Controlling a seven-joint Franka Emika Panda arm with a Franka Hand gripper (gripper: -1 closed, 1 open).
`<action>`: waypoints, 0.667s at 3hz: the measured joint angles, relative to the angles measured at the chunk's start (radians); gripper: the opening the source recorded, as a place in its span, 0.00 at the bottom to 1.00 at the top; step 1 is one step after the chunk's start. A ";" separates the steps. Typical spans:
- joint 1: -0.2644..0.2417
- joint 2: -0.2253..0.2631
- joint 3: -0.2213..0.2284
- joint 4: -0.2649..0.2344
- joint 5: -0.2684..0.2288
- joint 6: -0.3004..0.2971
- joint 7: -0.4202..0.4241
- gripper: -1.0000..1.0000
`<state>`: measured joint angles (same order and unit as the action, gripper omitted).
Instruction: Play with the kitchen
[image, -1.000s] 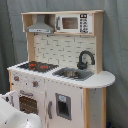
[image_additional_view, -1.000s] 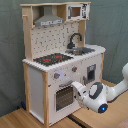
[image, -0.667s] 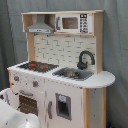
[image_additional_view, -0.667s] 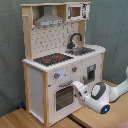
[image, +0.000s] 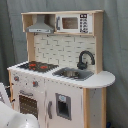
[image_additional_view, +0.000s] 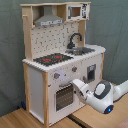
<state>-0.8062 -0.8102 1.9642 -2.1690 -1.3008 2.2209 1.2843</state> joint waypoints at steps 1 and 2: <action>-0.015 -0.001 -0.025 0.011 -0.103 0.005 0.003 1.00; -0.069 -0.005 -0.027 0.068 -0.176 0.023 0.037 1.00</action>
<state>-0.8751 -0.8153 1.9374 -2.1007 -1.4769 2.2439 1.3214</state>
